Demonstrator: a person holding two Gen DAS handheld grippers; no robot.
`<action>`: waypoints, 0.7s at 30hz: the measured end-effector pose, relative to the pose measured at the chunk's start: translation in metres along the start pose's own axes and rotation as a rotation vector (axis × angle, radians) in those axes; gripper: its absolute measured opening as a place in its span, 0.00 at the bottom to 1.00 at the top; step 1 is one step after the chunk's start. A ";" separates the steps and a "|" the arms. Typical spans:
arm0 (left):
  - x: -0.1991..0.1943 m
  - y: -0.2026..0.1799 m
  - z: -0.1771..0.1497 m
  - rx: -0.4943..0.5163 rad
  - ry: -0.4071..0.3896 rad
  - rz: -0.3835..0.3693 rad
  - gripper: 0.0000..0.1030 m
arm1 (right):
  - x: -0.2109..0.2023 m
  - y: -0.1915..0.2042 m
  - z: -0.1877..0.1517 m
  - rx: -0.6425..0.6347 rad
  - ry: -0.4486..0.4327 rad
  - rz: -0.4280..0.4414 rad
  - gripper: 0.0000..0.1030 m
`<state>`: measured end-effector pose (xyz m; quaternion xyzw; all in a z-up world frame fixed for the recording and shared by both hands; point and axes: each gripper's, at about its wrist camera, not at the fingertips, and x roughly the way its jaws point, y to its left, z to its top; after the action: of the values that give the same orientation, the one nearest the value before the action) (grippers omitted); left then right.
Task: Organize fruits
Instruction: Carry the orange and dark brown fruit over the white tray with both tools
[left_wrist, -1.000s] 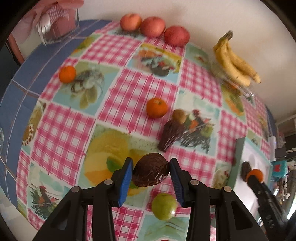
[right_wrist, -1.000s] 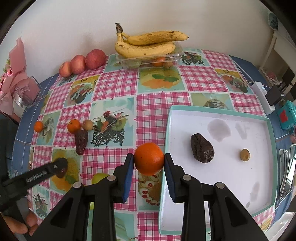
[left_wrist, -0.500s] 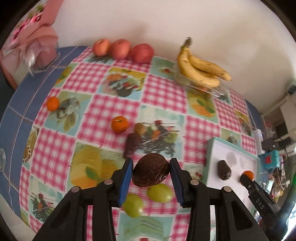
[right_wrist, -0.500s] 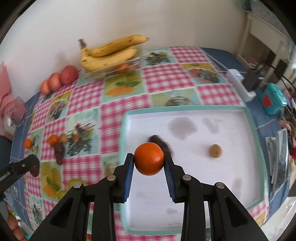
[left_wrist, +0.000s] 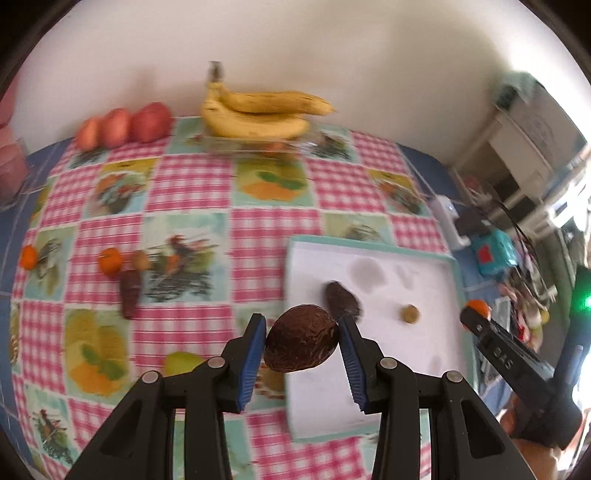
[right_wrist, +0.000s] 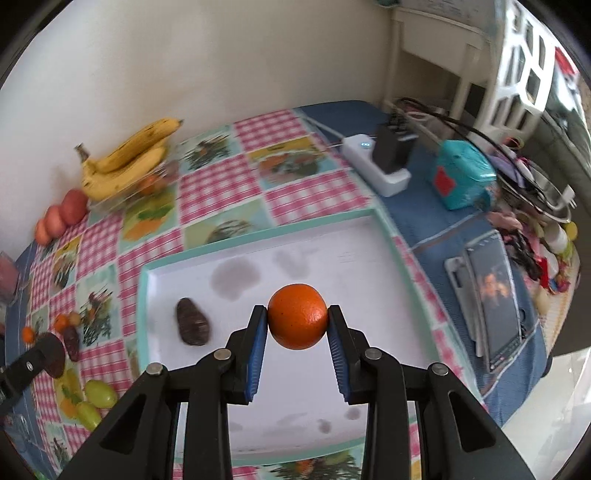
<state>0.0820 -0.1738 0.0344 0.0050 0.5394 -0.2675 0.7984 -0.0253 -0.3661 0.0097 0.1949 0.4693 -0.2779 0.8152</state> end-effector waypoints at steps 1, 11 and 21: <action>0.002 -0.006 -0.001 0.011 0.005 -0.005 0.42 | -0.001 -0.004 0.001 0.007 -0.001 -0.002 0.33; 0.048 -0.045 -0.013 0.097 0.093 0.028 0.42 | -0.004 -0.020 0.005 0.024 -0.027 -0.009 0.33; 0.095 -0.044 -0.026 0.096 0.201 0.070 0.42 | 0.060 -0.025 -0.006 0.033 0.140 -0.019 0.33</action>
<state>0.0670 -0.2440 -0.0462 0.0890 0.6029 -0.2632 0.7479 -0.0207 -0.3980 -0.0473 0.2227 0.5223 -0.2790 0.7745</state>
